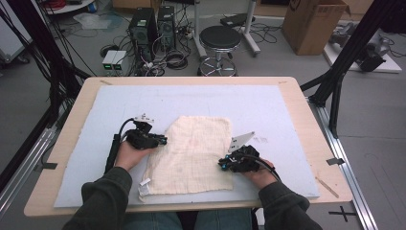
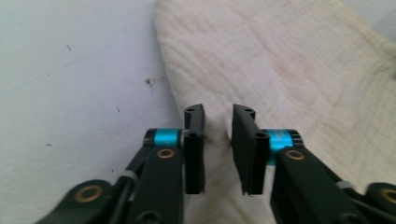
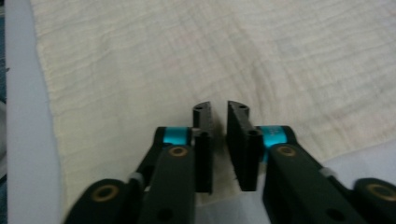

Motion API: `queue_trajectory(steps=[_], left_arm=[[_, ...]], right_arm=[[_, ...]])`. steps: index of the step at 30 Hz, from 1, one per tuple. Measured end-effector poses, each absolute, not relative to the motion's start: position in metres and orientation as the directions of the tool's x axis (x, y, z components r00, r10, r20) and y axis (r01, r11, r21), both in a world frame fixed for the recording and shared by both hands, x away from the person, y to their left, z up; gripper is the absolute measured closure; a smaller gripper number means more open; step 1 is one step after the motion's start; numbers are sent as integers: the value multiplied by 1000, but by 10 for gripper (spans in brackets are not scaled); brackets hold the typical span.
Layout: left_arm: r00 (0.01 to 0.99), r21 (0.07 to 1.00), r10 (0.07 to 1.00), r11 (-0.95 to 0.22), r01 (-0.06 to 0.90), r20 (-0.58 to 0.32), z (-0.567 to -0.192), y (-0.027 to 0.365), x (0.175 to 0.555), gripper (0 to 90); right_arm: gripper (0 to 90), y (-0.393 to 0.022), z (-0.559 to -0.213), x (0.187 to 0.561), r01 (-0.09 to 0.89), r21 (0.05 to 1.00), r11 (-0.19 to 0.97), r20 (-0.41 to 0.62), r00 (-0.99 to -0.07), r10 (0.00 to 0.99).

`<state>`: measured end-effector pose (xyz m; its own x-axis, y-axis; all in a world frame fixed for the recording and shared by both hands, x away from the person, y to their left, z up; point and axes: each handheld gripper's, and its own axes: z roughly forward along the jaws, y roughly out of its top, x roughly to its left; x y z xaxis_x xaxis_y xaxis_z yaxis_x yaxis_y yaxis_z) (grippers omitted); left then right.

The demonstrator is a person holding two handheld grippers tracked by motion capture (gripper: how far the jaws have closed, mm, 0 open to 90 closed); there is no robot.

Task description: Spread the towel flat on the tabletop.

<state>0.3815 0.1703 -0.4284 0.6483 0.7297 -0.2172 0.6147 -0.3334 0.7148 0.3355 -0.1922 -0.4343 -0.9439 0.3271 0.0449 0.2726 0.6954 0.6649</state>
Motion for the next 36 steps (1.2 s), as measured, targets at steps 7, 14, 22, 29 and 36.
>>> queue_trajectory(steps=[7, 14, 22, 29, 36], left_arm=[[672, 746, 713, -333, 577, -202, -418, 163, 370, 871], [742, 766, 642, -375, 522, -192, -409, 135, 344, 872], [815, 743, 548, -465, 482, -185, -425, 86, 326, 869], [854, 709, 486, -535, 459, -185, -431, 69, 321, 725], [853, 739, 476, -491, 461, -215, -420, 87, 325, 661]], right_arm=[[888, -204, -427, 321, 244, 663, 708, 30, -953, 301], [865, -227, -425, 307, 275, 655, 704, 36, -942, 334], [693, -225, -403, 312, 283, 731, 621, 47, -928, 369], [691, -192, -413, 339, 306, 683, 663, 44, -924, 381], [687, -200, -427, 346, 358, 649, 672, 45, -899, 435]])
